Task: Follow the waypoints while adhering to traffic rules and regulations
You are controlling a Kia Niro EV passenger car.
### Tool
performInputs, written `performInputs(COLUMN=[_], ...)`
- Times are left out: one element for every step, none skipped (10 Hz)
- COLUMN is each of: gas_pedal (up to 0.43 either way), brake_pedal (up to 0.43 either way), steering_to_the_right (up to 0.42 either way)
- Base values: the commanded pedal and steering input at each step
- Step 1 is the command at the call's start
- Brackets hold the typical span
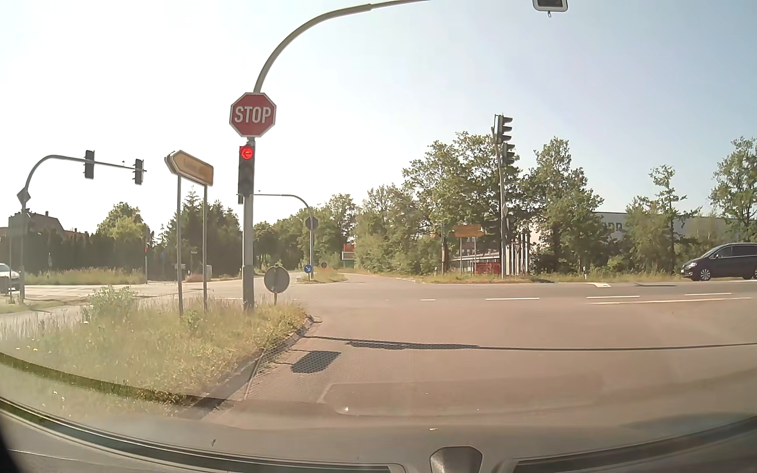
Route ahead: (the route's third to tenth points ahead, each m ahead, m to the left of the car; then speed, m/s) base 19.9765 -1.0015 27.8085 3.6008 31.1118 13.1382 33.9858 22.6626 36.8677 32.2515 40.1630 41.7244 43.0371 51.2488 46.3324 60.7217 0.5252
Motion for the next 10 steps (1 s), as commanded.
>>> performInputs(gas_pedal=[0.0,0.0,0.0,0.0,0.0,0.0,0.0,0.0,0.0,0.0], brake_pedal=[0.006,0.006,0.006,0.006,0.006,0.006,0.006,0.006,0.006,0.006], steering_to_the_right=[0.026,0.025,0.025,0.025,0.025,0.025,0.025,0.025,0.025,0.025])
